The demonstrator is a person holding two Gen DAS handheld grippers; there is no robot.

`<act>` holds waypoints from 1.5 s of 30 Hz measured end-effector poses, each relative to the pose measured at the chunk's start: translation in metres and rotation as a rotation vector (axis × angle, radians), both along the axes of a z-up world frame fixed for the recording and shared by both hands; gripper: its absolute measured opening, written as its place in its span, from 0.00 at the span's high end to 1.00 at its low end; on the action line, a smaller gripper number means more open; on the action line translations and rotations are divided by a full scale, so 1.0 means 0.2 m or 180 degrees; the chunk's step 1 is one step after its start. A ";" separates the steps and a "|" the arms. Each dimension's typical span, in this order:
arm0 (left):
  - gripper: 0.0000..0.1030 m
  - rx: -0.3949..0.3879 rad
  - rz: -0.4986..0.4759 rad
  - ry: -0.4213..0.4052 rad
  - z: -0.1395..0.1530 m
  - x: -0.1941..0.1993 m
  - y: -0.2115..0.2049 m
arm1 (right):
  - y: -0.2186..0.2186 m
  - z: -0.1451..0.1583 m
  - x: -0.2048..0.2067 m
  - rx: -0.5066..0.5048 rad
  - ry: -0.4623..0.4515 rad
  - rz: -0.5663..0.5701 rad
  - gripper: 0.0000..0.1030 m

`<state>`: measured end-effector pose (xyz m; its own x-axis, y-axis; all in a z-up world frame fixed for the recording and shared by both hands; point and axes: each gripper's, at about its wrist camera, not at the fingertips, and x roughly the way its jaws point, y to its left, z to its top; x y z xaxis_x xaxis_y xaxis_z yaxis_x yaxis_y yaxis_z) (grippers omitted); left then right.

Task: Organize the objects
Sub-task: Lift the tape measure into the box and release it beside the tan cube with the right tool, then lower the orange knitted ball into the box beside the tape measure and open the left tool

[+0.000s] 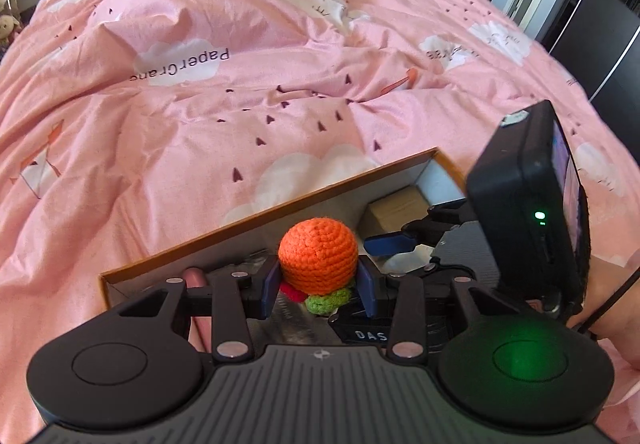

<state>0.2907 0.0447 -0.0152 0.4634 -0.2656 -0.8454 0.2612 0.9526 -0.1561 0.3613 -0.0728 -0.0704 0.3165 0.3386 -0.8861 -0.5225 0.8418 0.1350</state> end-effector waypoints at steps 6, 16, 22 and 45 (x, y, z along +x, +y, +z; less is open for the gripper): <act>0.56 -0.0026 -0.0125 -0.0029 0.01 -0.03 -0.07 | -0.19 0.17 -0.12 0.0080 -0.0184 0.0022 0.54; 0.56 0.0108 -0.0347 0.0272 -0.24 0.05 -0.26 | -0.42 0.21 -0.18 -0.0023 -0.0266 -0.0195 0.73; 0.56 -0.0064 -0.0363 0.0551 -0.36 0.13 -0.28 | -0.47 0.20 -0.19 0.0016 -0.0222 -0.0200 0.76; 0.56 0.0077 -0.0114 0.0625 -0.35 0.15 -0.27 | -0.44 0.18 -0.20 0.0000 -0.0249 -0.0083 0.76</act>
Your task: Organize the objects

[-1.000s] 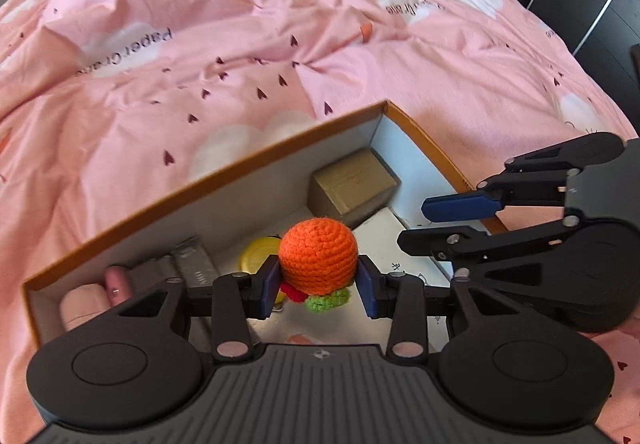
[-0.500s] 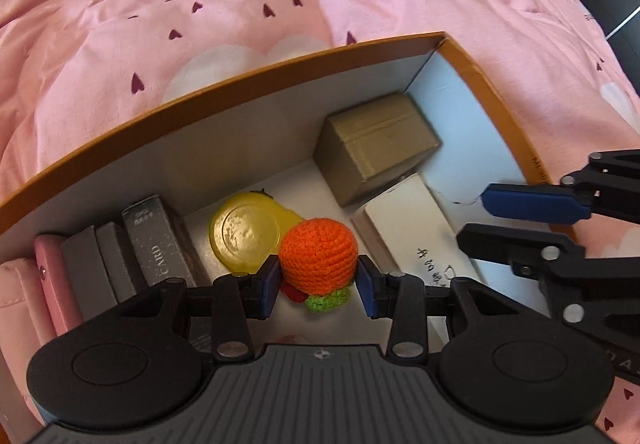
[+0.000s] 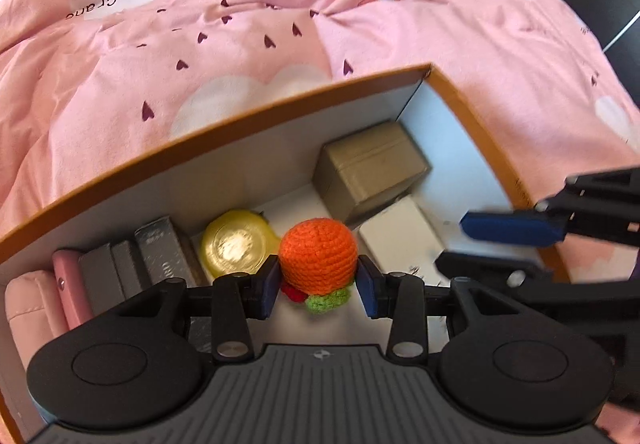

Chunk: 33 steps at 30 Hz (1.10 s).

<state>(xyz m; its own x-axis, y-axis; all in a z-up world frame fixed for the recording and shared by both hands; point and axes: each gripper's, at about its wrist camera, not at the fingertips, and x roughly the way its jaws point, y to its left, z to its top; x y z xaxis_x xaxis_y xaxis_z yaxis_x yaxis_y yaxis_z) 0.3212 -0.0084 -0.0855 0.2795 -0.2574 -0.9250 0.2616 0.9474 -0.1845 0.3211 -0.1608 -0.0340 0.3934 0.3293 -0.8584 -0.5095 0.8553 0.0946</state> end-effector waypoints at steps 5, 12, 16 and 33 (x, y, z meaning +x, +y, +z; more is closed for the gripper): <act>0.55 -0.0046 0.0095 -0.0081 0.00 0.07 -0.03 | 0.00 0.00 -0.01 -0.0021 -0.0003 0.0009 0.76; 0.55 -0.0093 0.0142 -0.0114 -0.04 0.12 -0.03 | 0.01 0.00 -0.01 -0.0050 0.0011 0.0060 0.76; 0.45 -0.0151 0.0152 -0.0172 -0.03 0.12 -0.02 | 0.01 -0.01 -0.01 -0.0056 0.0025 0.0080 0.76; 0.45 0.0028 0.0336 -0.0880 0.37 -0.23 0.06 | -0.01 0.17 -0.19 0.0087 -0.0222 0.0052 0.68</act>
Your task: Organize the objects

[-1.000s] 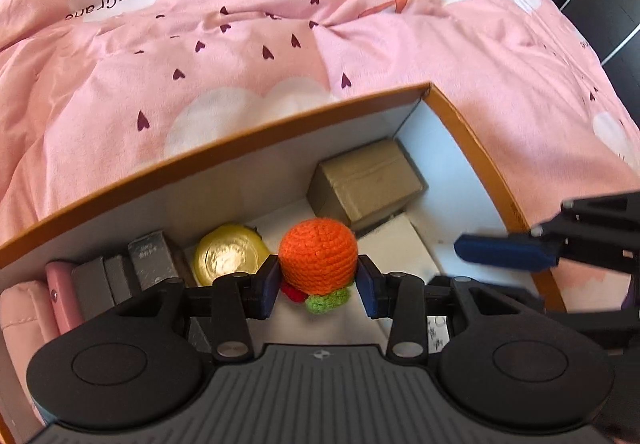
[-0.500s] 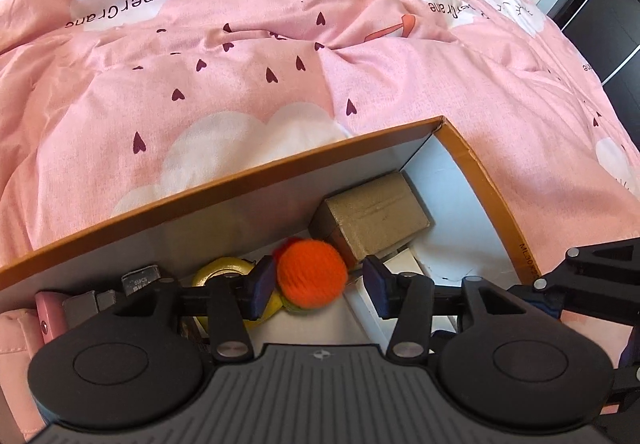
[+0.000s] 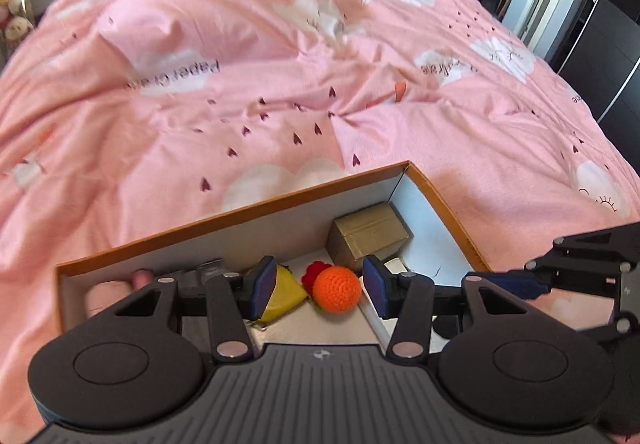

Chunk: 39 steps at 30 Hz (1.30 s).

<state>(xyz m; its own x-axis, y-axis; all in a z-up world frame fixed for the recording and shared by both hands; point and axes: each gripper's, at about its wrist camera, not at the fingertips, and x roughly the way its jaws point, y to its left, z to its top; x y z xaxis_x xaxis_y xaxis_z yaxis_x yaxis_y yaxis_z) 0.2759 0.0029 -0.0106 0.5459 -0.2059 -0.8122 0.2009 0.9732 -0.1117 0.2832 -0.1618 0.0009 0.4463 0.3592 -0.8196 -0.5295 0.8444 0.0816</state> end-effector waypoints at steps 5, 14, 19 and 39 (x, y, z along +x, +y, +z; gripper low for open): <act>0.45 0.0170 0.0170 -0.0459 0.19 -0.26 0.03 | 0.00 0.16 -0.17 0.0187 -0.0301 -0.0086 0.62; 0.44 0.0051 0.0769 -0.0806 0.22 -0.67 0.12 | 0.01 0.32 -0.52 0.0538 -0.0802 -0.0480 0.57; 0.41 0.0128 0.1002 -0.0829 0.18 -0.83 0.18 | 0.00 0.29 -0.68 0.0639 -0.0911 -0.0645 0.52; 0.29 0.0422 0.1174 -0.0505 -0.04 -1.04 0.12 | 0.05 0.01 -0.89 0.0329 -0.0910 -0.0790 0.38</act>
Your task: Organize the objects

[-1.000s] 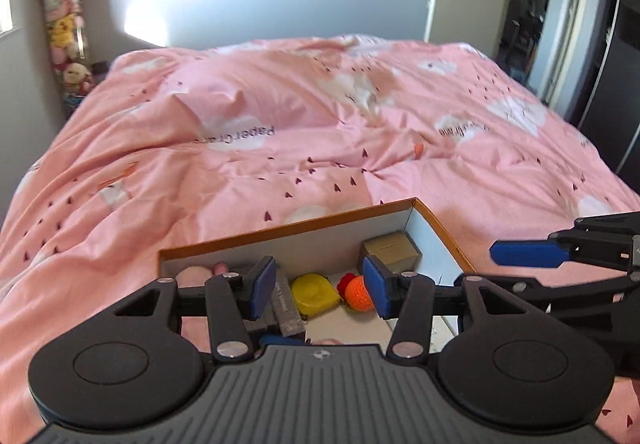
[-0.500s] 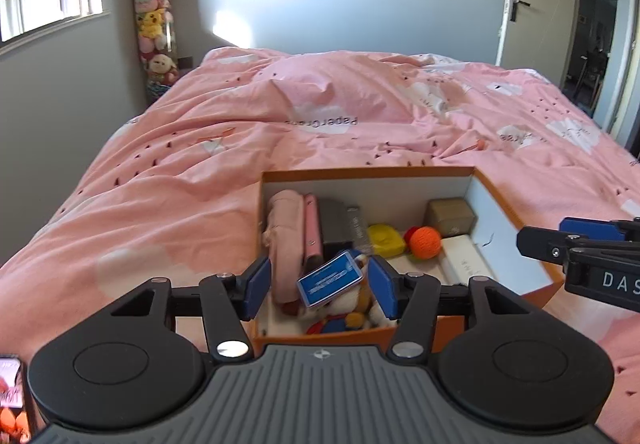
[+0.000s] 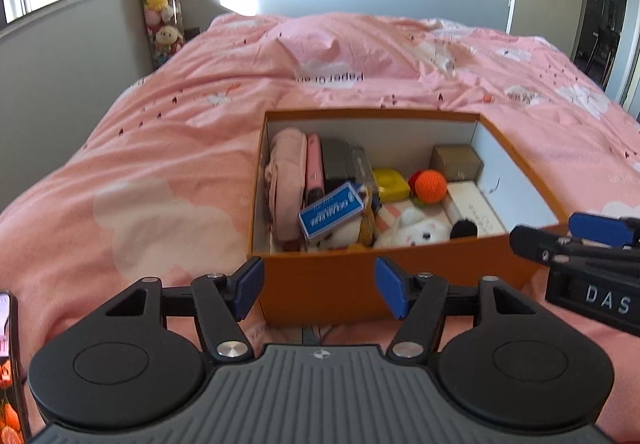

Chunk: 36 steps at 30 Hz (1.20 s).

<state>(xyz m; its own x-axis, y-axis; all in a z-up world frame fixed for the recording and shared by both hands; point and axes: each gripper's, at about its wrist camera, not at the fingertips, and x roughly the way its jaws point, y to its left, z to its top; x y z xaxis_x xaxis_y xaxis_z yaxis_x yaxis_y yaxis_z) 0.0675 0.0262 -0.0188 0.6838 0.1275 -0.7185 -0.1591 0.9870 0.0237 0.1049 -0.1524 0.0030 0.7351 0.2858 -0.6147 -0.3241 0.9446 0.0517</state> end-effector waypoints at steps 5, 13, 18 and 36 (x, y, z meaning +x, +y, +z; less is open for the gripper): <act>0.26 -0.0032 -0.0012 0.0157 -0.03 -0.01 -0.01 | 0.00 -0.02 -0.02 -0.0075 0.0035 -0.0036 0.37; 0.24 -0.0023 -0.0037 0.0179 -0.02 -0.03 -0.02 | 0.01 -0.03 -0.01 -0.0169 0.0083 -0.0050 0.34; 0.24 -0.0014 -0.0038 0.0191 -0.02 -0.03 -0.02 | 0.02 -0.03 -0.01 -0.0193 0.0116 -0.0052 0.32; 0.24 0.0019 -0.0099 0.0172 -0.01 -0.03 -0.03 | 0.03 -0.03 -0.02 -0.0234 0.0122 -0.0027 0.32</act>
<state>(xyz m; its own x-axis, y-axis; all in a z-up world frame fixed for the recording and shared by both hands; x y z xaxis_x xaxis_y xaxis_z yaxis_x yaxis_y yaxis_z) 0.0623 0.0212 -0.0216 0.6477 0.1112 -0.7538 -0.1267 0.9912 0.0374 0.1018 -0.1464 -0.0030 0.7127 0.2328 -0.6617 -0.3153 0.9490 -0.0057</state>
